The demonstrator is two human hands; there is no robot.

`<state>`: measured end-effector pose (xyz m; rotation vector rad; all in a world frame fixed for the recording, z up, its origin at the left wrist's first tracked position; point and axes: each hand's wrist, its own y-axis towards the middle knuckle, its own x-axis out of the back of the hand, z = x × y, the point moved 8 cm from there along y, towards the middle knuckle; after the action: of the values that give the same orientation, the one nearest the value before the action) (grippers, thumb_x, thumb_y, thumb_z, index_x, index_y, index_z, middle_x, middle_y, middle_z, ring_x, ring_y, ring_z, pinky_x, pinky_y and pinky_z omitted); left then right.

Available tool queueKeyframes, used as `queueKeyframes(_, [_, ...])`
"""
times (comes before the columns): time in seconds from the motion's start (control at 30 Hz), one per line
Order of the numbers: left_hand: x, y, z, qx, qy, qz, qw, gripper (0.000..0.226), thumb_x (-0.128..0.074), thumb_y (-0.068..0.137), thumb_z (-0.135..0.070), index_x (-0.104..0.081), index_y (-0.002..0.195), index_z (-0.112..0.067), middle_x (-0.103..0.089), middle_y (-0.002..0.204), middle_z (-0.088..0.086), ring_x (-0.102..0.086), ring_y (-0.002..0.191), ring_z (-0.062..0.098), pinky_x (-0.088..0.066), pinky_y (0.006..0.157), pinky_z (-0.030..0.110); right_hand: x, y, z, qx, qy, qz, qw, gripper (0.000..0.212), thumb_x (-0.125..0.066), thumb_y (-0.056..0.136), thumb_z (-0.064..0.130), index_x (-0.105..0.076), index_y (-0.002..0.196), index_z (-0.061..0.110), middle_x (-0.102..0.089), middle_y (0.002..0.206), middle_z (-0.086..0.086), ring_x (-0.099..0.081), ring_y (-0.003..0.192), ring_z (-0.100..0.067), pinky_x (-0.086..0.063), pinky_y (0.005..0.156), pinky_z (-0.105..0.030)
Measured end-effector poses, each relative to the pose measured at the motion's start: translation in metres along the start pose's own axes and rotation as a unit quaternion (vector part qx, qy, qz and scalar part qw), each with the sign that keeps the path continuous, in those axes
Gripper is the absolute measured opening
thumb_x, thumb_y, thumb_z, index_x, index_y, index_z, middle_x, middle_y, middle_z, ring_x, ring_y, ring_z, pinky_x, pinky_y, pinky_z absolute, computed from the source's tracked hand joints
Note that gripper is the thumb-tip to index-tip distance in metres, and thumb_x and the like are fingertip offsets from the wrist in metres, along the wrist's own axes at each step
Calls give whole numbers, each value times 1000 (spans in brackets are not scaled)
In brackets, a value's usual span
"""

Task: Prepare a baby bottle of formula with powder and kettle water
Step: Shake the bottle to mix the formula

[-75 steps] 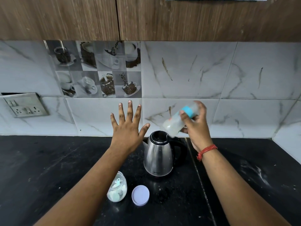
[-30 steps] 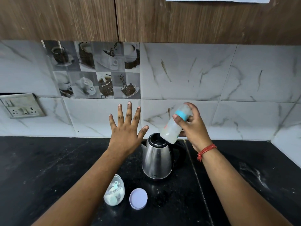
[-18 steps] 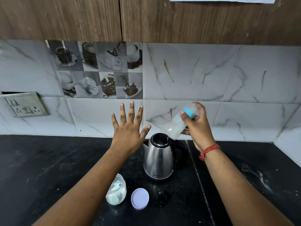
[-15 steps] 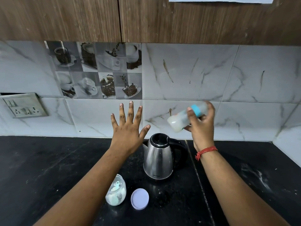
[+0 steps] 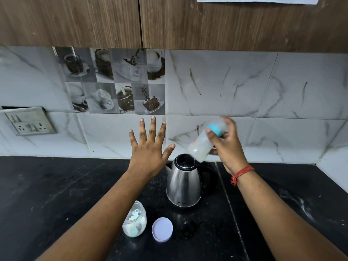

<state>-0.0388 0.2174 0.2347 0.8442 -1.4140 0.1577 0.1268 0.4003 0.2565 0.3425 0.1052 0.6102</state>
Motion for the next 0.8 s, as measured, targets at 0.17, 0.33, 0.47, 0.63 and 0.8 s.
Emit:
queueKeyframes(0.17, [-2,1,2,3,-6,-1,1000,78,3,94,-72,23,159,-33,34,166,3,33,151,35,11,122,66,14,0,2,17,42,-56,997,58,-74,91,30,-40,137,38,-67,106,8,-71,96,-14,-64,71,-43])
queueKeyframes(0.33, [-2,1,1,0,-4,-4,1000,78,1,95,-72,22,159,-33,32,166,3,31,152,35,9,122,66,5,-4,7,42,-18,-27,999,63,-75,90,32,-39,141,37,-61,113,1,-69,98,-16,-62,67,-31])
queueKeyframes(0.47, [-1,1,1,-3,0,-3,1000,78,1,95,-72,23,159,-33,32,166,3,32,152,35,9,122,66,-4,-2,7,38,-56,11,998,63,-75,89,37,-38,141,40,-60,116,-3,-69,101,-21,-64,72,-40])
queueKeyframes(0.63, [1,2,3,6,-2,-4,1000,78,3,94,-72,24,158,-33,34,165,3,33,151,35,11,122,66,8,-2,7,33,12,-52,998,61,-72,92,32,-35,141,36,-59,118,0,-70,96,-12,-63,69,-39])
queueKeyframes(0.8, [1,1,3,5,-1,1,1000,77,1,96,-71,24,158,-32,34,165,4,34,151,35,10,122,66,10,-1,3,40,17,-69,997,61,-73,92,32,-37,141,35,-62,110,5,-70,97,-16,-64,70,-46])
